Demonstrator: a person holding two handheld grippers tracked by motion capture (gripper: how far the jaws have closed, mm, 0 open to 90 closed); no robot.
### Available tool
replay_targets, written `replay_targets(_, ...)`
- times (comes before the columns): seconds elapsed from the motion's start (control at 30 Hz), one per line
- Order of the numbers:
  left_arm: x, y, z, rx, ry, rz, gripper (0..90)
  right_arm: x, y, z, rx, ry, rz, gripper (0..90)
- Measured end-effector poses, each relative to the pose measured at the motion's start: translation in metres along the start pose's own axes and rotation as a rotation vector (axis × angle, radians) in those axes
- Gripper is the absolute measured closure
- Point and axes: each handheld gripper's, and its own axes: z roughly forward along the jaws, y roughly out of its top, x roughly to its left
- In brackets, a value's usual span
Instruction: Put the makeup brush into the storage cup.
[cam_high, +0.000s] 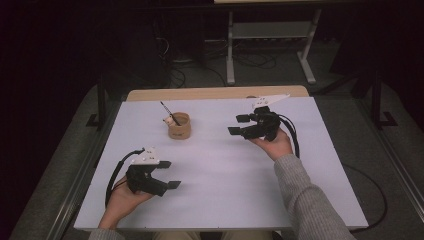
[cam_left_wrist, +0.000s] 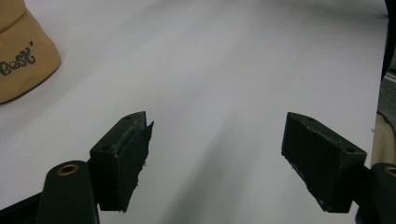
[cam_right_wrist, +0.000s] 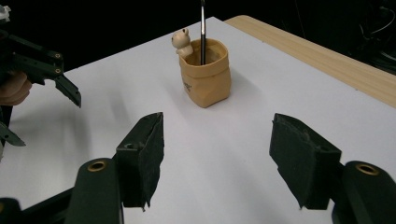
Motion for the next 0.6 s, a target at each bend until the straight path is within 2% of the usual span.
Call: replay_targets(0.6,0.001,0.0,0.001,-0.003,0.009,-0.007,22.4,0.001,-0.01,-0.016,-0.007,-0.015,0.006,32.8)
